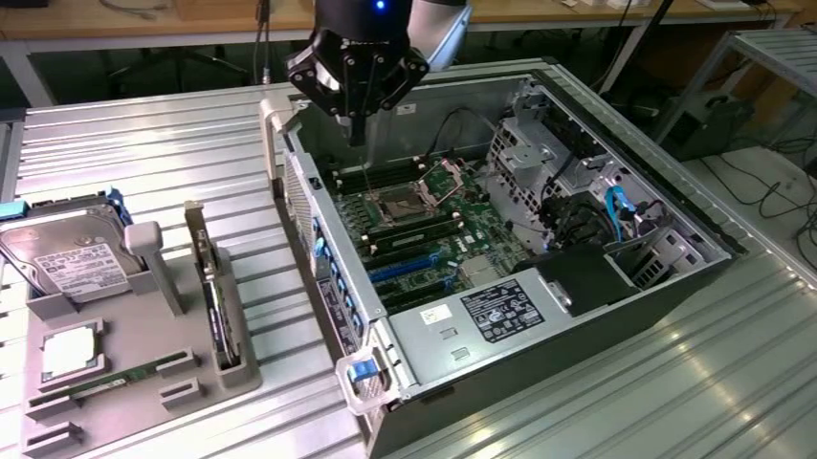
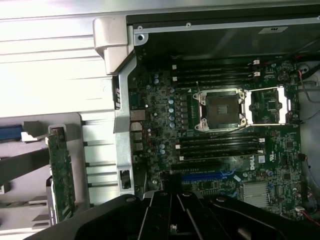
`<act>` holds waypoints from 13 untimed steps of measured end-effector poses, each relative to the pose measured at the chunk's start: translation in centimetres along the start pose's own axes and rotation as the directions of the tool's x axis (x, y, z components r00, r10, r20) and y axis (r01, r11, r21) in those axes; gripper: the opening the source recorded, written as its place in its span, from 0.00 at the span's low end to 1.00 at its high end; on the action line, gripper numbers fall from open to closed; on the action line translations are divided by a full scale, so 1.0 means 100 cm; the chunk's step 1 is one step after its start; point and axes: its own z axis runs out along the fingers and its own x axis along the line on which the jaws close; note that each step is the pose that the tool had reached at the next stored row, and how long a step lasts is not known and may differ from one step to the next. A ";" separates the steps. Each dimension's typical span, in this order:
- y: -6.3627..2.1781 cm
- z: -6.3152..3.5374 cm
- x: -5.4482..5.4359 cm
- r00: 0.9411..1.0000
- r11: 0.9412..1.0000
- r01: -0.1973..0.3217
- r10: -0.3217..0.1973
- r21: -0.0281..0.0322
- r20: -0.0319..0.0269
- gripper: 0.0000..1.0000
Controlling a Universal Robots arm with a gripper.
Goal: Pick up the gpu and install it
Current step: 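Reach for the gpu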
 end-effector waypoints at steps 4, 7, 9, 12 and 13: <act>-0.0013 -0.0002 0.005 1.000 1.000 0.002 -0.002 0.000 0.000 0.11; -0.0019 -0.0003 0.007 1.000 1.000 0.003 -0.003 0.000 0.000 0.11; -0.0024 -0.0004 0.010 1.000 1.000 0.003 -0.003 0.000 0.000 0.11; -0.0034 -0.0005 0.013 1.000 1.000 0.005 -0.005 0.000 0.000 0.11; -0.0038 -0.0005 0.014 1.000 1.000 0.006 -0.006 0.000 0.000 0.11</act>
